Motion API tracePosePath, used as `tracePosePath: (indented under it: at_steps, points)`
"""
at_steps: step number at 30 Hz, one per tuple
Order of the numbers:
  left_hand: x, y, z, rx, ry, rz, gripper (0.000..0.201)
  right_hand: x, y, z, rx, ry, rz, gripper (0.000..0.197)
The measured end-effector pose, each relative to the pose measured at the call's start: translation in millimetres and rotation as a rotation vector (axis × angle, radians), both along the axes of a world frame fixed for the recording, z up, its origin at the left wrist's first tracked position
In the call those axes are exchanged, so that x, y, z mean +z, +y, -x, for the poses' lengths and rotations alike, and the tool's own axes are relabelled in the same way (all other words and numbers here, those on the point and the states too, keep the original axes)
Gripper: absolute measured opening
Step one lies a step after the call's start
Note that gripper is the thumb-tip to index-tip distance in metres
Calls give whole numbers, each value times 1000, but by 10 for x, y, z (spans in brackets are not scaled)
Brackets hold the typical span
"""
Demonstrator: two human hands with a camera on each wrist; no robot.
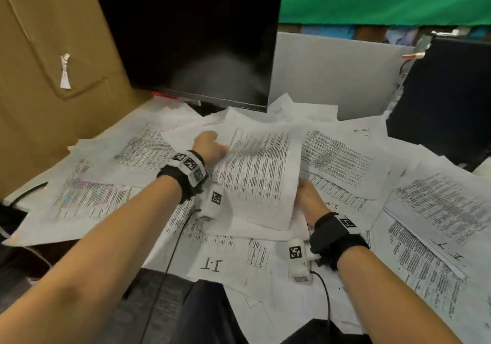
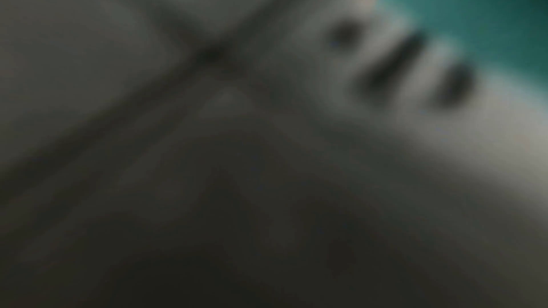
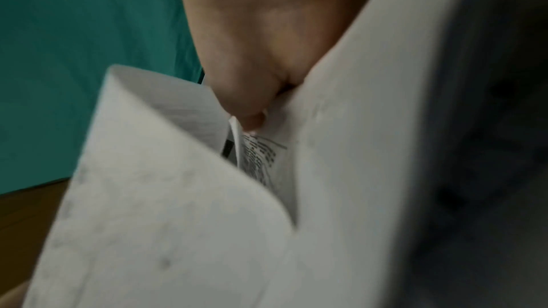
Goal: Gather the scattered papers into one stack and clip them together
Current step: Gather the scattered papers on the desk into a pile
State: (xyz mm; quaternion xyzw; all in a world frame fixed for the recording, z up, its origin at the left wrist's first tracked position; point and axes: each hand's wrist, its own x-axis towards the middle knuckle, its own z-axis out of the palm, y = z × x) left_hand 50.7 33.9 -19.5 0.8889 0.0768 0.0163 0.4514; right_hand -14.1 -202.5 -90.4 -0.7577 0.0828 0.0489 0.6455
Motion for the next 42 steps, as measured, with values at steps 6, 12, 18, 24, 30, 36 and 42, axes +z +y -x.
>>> tracePosePath:
  at_steps: [6, 12, 18, 24, 30, 36, 42]
  points:
    - [-247, -48, -159, 66, 113, -166, 26, 84, 53, 60, -24, 43, -137, 79]
    - [-211, -251, -82, -146, 269, -455, 30, 71, -5, 48, 24, 74, -81, 93]
    - [-298, -147, -182, -232, 314, -392, 16, 26, -100, -55, 170, 65, -95, 54]
    - [-251, 316, -243, 307, 279, -234, 84, -43, -61, -76, 122, 57, 17, 45]
    - [-454, 345, -220, 200, 284, 63, 78, -21, -49, -51, 94, 58, 34, 39]
    - [-159, 477, -208, 138, 387, 542, 28, -22, -73, -29, 92, 65, 29, 37]
    - [-128, 557, -204, -19, 480, 400, 43, 18, -80, 0, 127, 50, 3, 36]
